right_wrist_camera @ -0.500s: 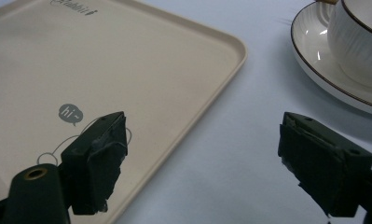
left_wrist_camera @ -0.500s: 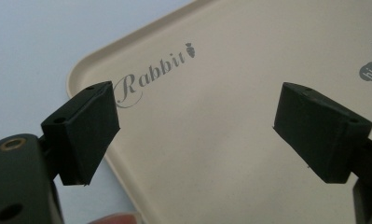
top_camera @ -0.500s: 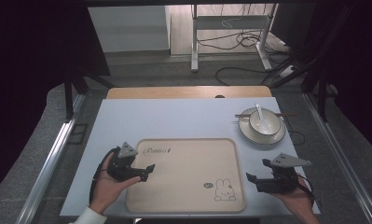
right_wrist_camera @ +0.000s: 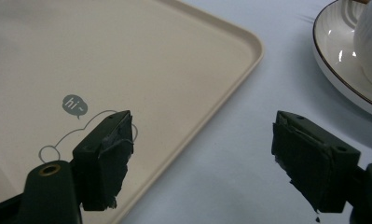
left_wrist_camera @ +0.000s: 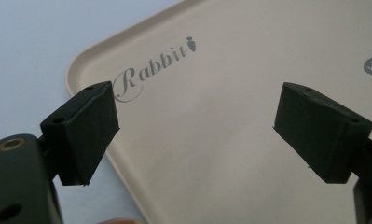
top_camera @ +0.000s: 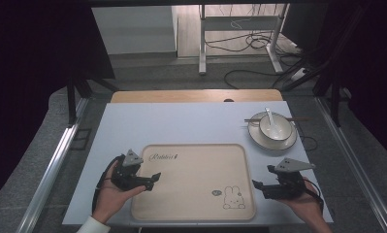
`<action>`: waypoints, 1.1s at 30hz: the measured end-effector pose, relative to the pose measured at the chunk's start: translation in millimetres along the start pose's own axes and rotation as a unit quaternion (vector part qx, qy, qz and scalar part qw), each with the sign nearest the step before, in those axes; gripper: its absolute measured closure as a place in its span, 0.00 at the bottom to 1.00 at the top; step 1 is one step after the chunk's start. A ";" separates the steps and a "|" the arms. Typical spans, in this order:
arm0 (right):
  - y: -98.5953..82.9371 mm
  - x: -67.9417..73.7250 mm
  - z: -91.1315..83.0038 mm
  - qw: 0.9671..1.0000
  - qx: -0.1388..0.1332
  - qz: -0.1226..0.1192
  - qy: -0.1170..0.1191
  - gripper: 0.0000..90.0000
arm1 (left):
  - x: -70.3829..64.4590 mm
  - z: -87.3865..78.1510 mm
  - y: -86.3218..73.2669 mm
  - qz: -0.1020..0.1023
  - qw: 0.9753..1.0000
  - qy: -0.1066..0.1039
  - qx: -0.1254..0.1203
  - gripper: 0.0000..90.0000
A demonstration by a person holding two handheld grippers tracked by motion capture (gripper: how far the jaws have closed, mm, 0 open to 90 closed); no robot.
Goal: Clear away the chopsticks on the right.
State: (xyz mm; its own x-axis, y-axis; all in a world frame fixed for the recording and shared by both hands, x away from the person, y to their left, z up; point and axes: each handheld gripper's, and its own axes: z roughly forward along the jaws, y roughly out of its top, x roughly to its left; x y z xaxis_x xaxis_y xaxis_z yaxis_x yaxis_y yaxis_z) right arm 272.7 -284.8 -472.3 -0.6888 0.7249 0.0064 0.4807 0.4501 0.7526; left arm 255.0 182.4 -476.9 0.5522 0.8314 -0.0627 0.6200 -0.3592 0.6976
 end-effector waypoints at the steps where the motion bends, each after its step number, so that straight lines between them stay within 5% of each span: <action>1: 0.6 0.7 0.1 1.000 0.001 0.000 -0.001 0.24 | -0.1 -0.5 -0.9 -0.001 1.000 0.001 -0.002 0.15; 4: 4.9 0.1 -1.7 1.000 -0.004 0.006 -0.007 0.25 | 0.2 -1.8 -3.7 0.014 1.000 0.008 -0.005 0.15; 16: 21.6 -6.8 -1.7 1.000 -0.007 0.007 -0.014 0.34 | 15.4 1.5 -5.9 -0.010 1.000 0.014 -0.007 0.16; 27: 43.7 -34.1 -21.3 0.999 -0.017 0.034 -0.036 0.45 | 13.5 4.0 -2.5 0.009 1.000 0.006 -0.001 0.16; 33: 62.2 -55.0 -30.8 0.998 0.001 0.040 -0.038 0.45 | 7.8 2.5 -1.0 0.021 1.000 0.007 -0.002 0.16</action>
State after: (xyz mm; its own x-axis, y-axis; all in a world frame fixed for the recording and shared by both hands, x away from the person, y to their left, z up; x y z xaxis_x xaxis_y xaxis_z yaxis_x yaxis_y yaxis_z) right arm 323.8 -312.7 -405.6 -0.6047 0.7963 0.0155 0.5334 0.3904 0.7503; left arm 260.1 188.2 -479.9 0.5699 0.8213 -0.0245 0.5948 -0.3919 0.7019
